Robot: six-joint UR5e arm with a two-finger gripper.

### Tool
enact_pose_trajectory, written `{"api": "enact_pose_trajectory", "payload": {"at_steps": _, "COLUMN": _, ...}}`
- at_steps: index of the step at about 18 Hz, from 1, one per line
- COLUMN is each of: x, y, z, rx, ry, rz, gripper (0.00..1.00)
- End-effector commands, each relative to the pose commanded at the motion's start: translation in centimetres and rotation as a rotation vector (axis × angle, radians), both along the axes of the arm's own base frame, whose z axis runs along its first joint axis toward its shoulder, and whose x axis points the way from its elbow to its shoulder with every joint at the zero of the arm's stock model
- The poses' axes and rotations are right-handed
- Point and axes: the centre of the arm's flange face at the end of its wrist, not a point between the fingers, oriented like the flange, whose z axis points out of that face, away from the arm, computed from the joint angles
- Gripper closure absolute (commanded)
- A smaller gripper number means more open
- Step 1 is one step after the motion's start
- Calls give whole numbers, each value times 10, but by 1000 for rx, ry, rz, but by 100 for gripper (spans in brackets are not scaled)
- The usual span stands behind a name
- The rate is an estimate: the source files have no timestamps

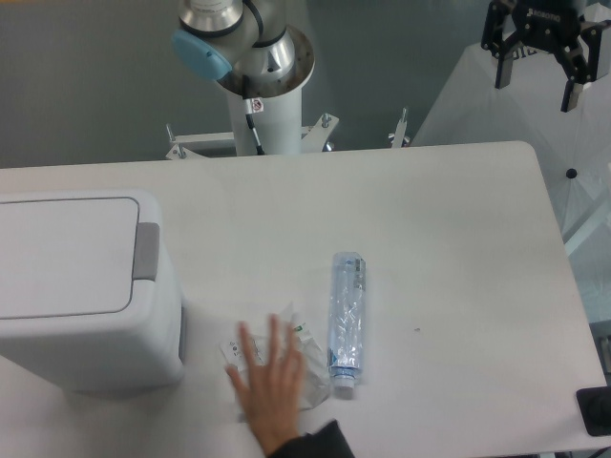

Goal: Open the trash can

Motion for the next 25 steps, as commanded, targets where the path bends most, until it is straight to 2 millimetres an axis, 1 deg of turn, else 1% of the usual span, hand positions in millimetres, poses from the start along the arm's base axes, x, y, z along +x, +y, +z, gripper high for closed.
{"api": "enact_pose_trajectory", "payload": {"at_steps": 3, "x": 1, "y": 2, "z": 0, "rx": 8, "ry": -9, "rz": 20, "gripper": 0}}
{"api": "enact_pose_trajectory", "payload": {"at_steps": 6, "x": 4, "y": 12, "z": 0, "rx": 22, "ry": -28, "rz": 50, "gripper": 0}}
{"api": "enact_pose_trajectory", "payload": {"at_steps": 11, "x": 6, "y": 14, "z": -1, "rx": 21, "ry": -32, "rz": 50, "gripper": 0}}
{"api": "enact_pose_trajectory", "payload": {"at_steps": 13, "x": 11, "y": 24, "z": 0, "rx": 22, "ry": -32, "rz": 32, "gripper": 0}}
{"api": "enact_pose_trajectory", "payload": {"at_steps": 16, "x": 24, "y": 44, "z": 0, "rx": 47, "ry": -72, "rz": 93, "gripper": 0}}
{"api": "enact_pose_trajectory", "payload": {"at_steps": 19, "x": 44, "y": 74, "z": 1, "rx": 84, "ry": -135, "rz": 195, "gripper": 0}}
{"api": "enact_pose_trajectory", "payload": {"at_steps": 23, "x": 79, "y": 113, "z": 4, "rx": 141, "ry": -238, "rz": 358, "gripper": 0}}
{"api": "enact_pose_trajectory", "payload": {"at_steps": 25, "x": 101, "y": 140, "z": 6, "rx": 177, "ry": -280, "rz": 436, "gripper": 0}}
